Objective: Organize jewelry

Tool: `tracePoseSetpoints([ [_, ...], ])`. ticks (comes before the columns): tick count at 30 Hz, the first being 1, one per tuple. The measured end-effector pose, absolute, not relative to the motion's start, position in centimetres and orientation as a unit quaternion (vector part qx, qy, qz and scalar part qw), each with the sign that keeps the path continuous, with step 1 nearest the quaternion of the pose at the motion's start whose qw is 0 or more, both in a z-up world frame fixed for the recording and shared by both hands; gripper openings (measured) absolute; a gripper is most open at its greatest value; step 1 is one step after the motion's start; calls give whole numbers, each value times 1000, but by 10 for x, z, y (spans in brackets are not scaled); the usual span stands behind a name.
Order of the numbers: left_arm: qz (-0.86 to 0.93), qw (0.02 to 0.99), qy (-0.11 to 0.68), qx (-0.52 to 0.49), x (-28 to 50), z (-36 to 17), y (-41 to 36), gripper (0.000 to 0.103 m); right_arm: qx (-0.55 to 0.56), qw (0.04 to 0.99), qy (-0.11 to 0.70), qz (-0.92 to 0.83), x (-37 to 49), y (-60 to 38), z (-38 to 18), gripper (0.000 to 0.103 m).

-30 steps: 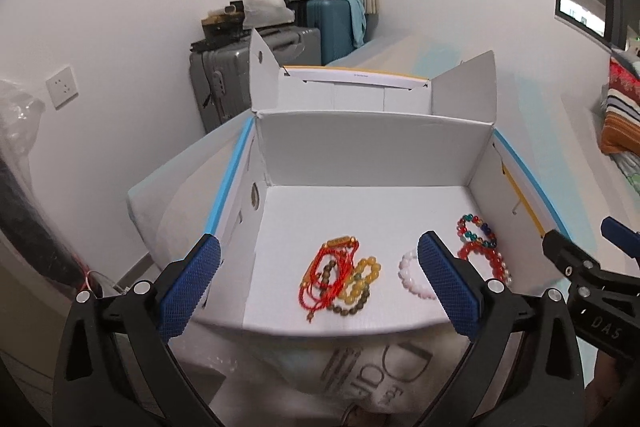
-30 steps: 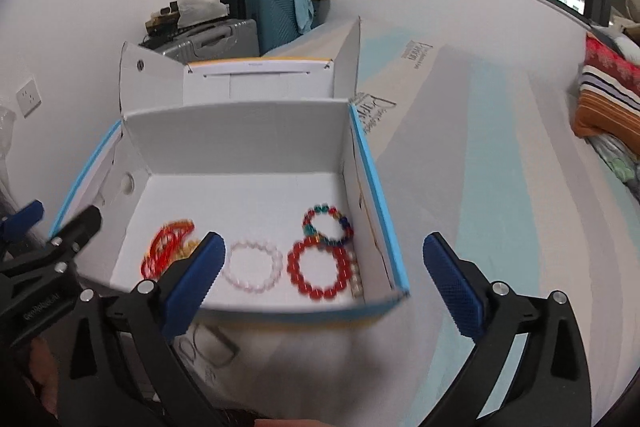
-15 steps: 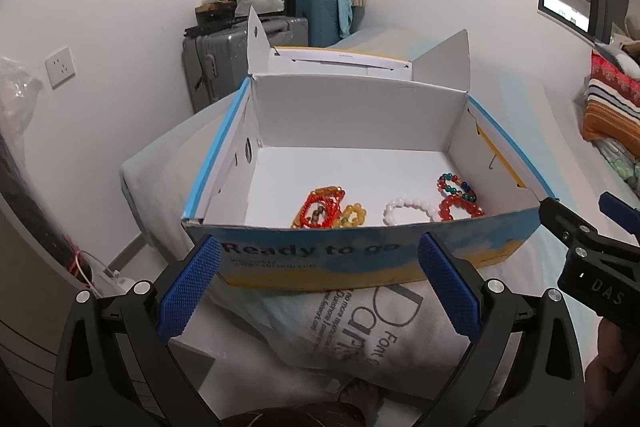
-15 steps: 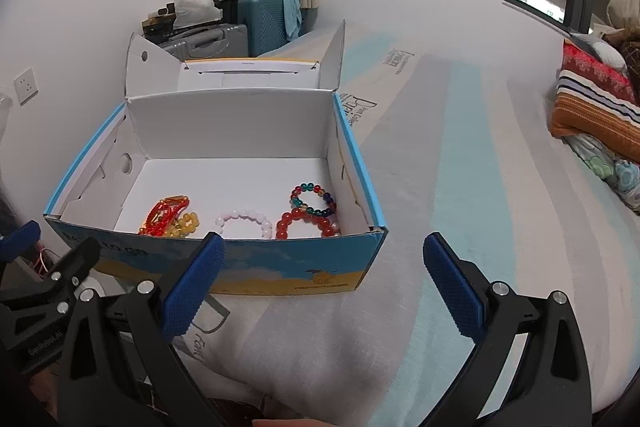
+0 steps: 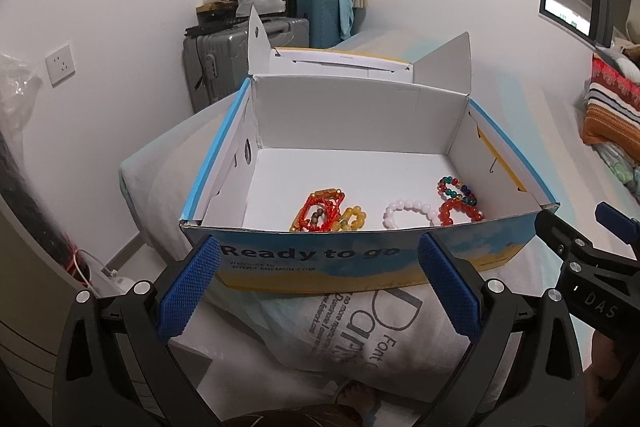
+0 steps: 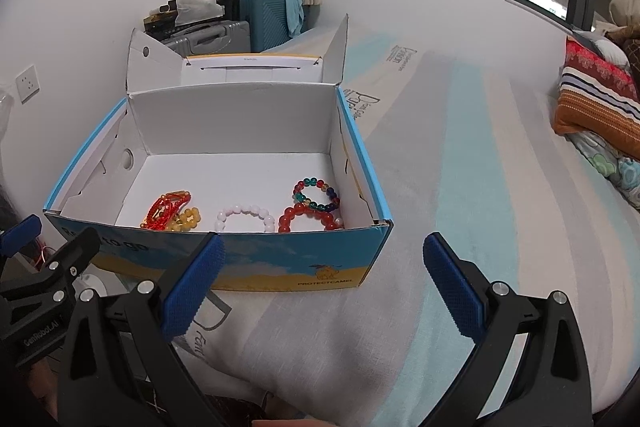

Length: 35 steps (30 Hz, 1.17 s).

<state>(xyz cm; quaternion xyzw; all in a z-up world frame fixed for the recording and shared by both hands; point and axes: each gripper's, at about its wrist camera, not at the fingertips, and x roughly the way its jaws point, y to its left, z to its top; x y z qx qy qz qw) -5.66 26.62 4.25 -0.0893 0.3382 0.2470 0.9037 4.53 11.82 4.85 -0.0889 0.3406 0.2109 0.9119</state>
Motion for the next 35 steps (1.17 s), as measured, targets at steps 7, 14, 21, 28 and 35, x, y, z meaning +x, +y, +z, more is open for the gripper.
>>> tracePoseSetpoints([
  [7, 248, 897, 351, -100, -52, 40, 269, 97, -88, 912, 340, 210, 46, 119, 47, 95],
  [14, 247, 898, 350, -104, -52, 41, 270, 97, -89, 912, 341, 211, 46, 120, 46, 95],
  [21, 246, 899, 347, -101, -50, 41, 267, 97, -89, 912, 341, 212, 46, 120, 46, 95],
  [28, 253, 901, 335, -106, -53, 45, 266, 97, -84, 913, 339, 212, 44, 121, 47, 95],
  [35, 268, 897, 339, -92, -52, 45, 263, 97, -80, 912, 341, 212, 44, 120, 46, 95],
])
